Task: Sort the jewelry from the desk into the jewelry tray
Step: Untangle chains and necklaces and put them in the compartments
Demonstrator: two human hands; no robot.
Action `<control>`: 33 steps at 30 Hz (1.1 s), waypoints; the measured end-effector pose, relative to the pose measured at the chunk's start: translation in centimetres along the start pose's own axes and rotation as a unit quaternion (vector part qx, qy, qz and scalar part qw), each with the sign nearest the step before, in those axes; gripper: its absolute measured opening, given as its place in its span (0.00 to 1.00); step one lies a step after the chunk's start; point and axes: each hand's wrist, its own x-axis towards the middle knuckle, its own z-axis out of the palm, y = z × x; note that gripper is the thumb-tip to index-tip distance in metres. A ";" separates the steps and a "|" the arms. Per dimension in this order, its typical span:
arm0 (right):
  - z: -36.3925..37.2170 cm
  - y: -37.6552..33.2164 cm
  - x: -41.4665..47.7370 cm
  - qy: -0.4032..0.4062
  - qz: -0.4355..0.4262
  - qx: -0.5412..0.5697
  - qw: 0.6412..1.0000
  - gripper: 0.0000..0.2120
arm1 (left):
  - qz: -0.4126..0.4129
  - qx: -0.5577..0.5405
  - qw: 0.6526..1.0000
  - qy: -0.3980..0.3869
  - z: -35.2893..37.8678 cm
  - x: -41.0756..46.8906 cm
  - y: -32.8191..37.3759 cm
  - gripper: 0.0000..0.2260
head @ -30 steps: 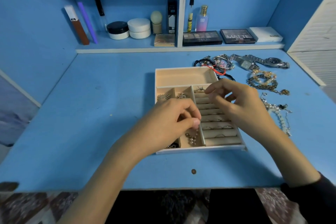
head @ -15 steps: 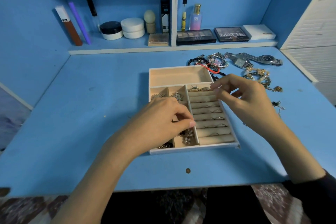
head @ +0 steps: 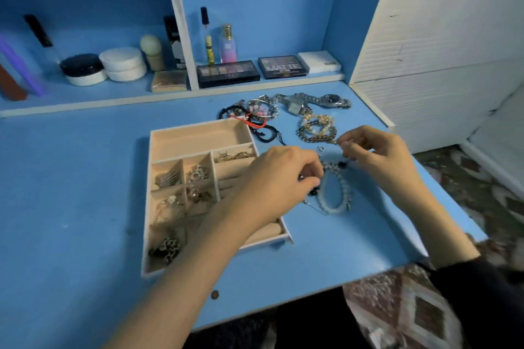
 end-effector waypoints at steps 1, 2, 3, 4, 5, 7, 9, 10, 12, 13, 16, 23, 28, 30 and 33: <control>-0.1 0.5 0.0 0.010 0.009 0.006 1.000 0.06 | 0.005 0.013 1.000 -0.002 0.7 0.8 0.2 0.04; -0.2 0.9 -0.1 0.020 0.015 0.010 1.000 0.06 | 0.010 0.023 1.000 0.000 1.2 1.5 0.3 0.05; -0.2 1.3 -0.1 0.029 0.020 0.014 0.999 0.06 | 0.015 0.033 0.999 0.004 1.8 2.2 0.4 0.06; -0.2 1.6 -0.2 0.040 0.024 0.020 0.999 0.06 | 0.017 0.043 0.999 0.010 2.1 2.8 0.4 0.06; -0.2 1.9 -0.3 0.050 0.027 0.027 0.998 0.06 | 0.015 0.052 0.998 0.017 2.4 3.4 0.4 0.07; -0.2 2.3 -0.4 0.065 0.031 0.037 0.997 0.05 | 0.009 0.069 0.997 0.026 2.8 4.4 0.4 0.10; -0.2 2.5 -0.4 0.074 0.029 0.041 0.996 0.06 | 0.010 0.092 0.996 0.017 2.9 5.2 0.3 0.13; -0.1 2.6 -0.4 0.076 0.026 0.043 0.996 0.06 | 0.011 0.105 0.994 0.005 3.0 5.5 0.3 0.13; -0.1 2.6 -0.4 0.076 0.024 0.039 0.996 0.06 | 0.013 0.123 0.992 -0.017 3.0 5.9 0.2 0.12; 0.0 2.6 -0.4 0.075 0.024 0.034 0.996 0.06 | 0.014 0.128 0.991 -0.021 2.9 6.0 0.3 0.11; 0.1 2.6 -0.3 0.074 0.023 0.025 0.997 0.05 | 0.021 0.132 0.991 -0.012 2.8 6.3 0.4 0.08; -0.1 2.6 -0.4 0.068 0.028 0.034 0.997 0.05 | 0.022 0.104 0.994 -0.023 2.7 6.5 0.4 0.03; -0.2 2.5 -0.4 0.079 0.030 0.039 0.996 0.06 | 0.008 0.021 1.000 0.005 1.8 6.2 0.4 0.03; -0.2 2.4 -0.5 0.082 0.028 0.045 0.995 0.07 | 0.011 -0.012 1.000 0.021 1.2 6.0 0.6 0.02; -0.2 2.5 -0.6 0.082 0.030 0.052 0.995 0.06 | 0.010 -0.061 0.997 0.045 0.4 5.8 1.1 0.02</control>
